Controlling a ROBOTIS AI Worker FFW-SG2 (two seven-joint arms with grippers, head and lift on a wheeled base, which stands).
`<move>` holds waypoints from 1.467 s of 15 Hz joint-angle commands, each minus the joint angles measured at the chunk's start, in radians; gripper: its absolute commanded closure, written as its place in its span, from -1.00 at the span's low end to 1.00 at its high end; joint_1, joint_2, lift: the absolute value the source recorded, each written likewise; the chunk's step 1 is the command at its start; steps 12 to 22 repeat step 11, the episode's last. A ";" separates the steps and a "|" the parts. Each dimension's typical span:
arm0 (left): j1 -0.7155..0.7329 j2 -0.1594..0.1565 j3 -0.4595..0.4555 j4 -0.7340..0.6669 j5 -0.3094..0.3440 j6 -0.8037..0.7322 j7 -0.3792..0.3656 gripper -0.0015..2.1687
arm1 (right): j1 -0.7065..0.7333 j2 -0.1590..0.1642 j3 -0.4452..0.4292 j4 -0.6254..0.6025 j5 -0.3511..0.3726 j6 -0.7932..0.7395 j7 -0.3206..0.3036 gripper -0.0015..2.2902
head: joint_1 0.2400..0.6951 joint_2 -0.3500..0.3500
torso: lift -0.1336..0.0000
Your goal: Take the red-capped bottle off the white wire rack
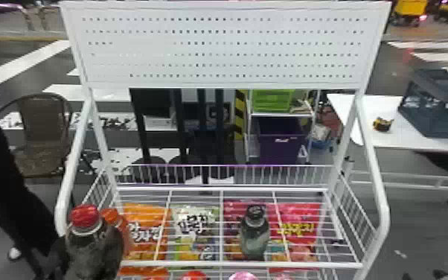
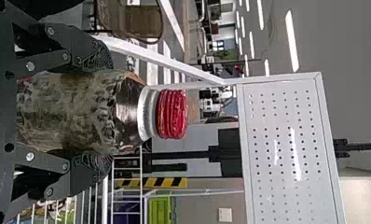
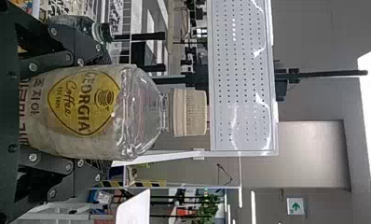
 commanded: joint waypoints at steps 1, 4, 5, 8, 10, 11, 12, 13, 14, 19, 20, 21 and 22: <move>-0.004 -0.002 -0.002 0.006 0.001 0.000 0.000 0.95 | -0.001 0.000 0.000 -0.003 0.000 0.007 0.000 0.25 | 0.14 0.00 | 1.00; 0.001 -0.002 -0.001 0.002 0.003 0.000 0.002 0.95 | -0.008 0.003 0.001 -0.004 0.002 0.010 0.000 0.25 | 0.14 0.00 | 1.00; 0.001 -0.002 0.001 0.000 0.003 0.000 0.002 0.95 | -0.011 0.005 0.003 -0.003 0.003 0.013 0.000 0.25 | 0.14 0.00 | 1.00; 0.001 -0.002 0.002 0.002 0.003 0.000 0.002 0.95 | -0.020 0.011 0.011 0.000 0.011 0.022 -0.002 0.25 | 0.14 0.00 | 1.00; 0.001 -0.002 0.002 0.003 0.003 0.000 0.000 0.95 | -0.023 0.011 0.015 0.000 0.014 0.028 -0.002 0.25 | 0.14 0.00 | 1.00; -0.001 -0.002 0.004 0.006 0.005 0.000 0.000 0.95 | -0.024 0.011 0.015 -0.001 0.012 0.034 -0.002 0.25 | 0.14 0.00 | 1.00; -0.001 -0.002 0.004 0.006 0.005 0.000 0.000 0.95 | -0.024 0.011 0.015 -0.001 0.012 0.034 -0.002 0.25 | 0.14 0.00 | 1.00; -0.001 -0.002 0.004 0.006 0.005 0.000 0.000 0.95 | -0.024 0.011 0.015 -0.001 0.012 0.034 -0.002 0.25 | 0.14 0.00 | 1.00; -0.001 -0.002 0.004 0.006 0.005 0.000 0.000 0.95 | -0.024 0.011 0.015 -0.001 0.012 0.034 -0.002 0.25 | 0.14 0.00 | 1.00; -0.001 -0.002 0.004 0.006 0.005 0.000 0.000 0.95 | -0.024 0.011 0.015 -0.001 0.012 0.034 -0.002 0.25 | 0.14 0.00 | 1.00; -0.001 -0.002 0.004 0.006 0.005 0.000 0.000 0.95 | -0.024 0.011 0.015 -0.001 0.012 0.034 -0.002 0.25 | 0.14 0.00 | 1.00; -0.001 -0.002 0.004 0.006 0.005 0.000 0.000 0.95 | -0.024 0.011 0.015 -0.001 0.012 0.034 -0.002 0.25 | 0.14 0.00 | 1.00; -0.001 -0.002 0.004 0.006 0.005 0.000 0.000 0.95 | -0.024 0.011 0.015 -0.001 0.012 0.034 -0.002 0.25 | 0.14 0.00 | 1.00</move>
